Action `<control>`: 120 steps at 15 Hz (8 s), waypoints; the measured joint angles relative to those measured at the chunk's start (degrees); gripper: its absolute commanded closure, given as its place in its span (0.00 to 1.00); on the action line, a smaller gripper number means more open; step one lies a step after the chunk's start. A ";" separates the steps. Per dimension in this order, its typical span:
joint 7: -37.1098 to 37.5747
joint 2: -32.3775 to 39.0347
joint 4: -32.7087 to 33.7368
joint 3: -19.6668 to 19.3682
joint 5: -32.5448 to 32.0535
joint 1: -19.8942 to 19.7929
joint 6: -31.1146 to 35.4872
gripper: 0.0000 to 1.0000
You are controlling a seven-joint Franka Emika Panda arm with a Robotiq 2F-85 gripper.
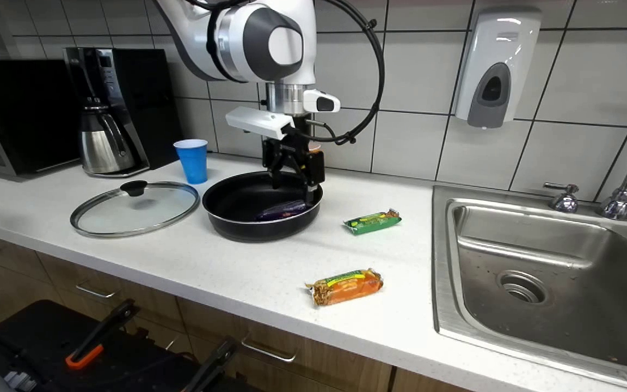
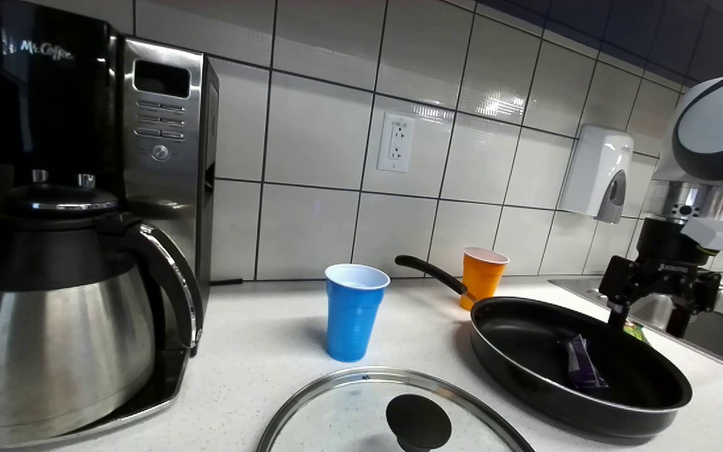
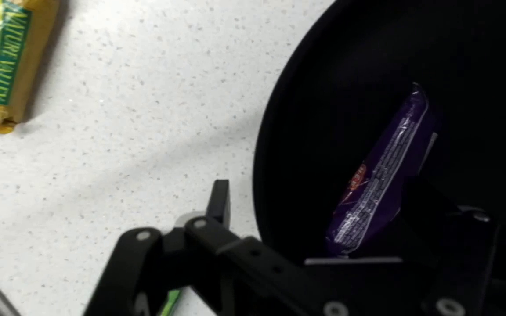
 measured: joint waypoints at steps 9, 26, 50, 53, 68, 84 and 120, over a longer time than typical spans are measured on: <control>0.01 0.31 2.39 -6.54 -7.50 -5.03 -4.95 0.00; 0.01 0.31 2.42 -6.53 -7.51 -4.96 -5.23 0.00; 0.42 11.39 15.27 -7.79 4.65 -8.32 -0.29 0.00; 0.42 14.44 17.42 -7.28 6.67 -8.38 -0.29 0.00; 0.42 22.42 22.55 -5.65 10.18 -9.10 -0.51 0.00; 0.42 26.65 26.48 -5.64 10.17 -9.10 -0.54 0.58; -9.34 9.80 17.17 4.72 11.37 -1.16 -12.08 0.86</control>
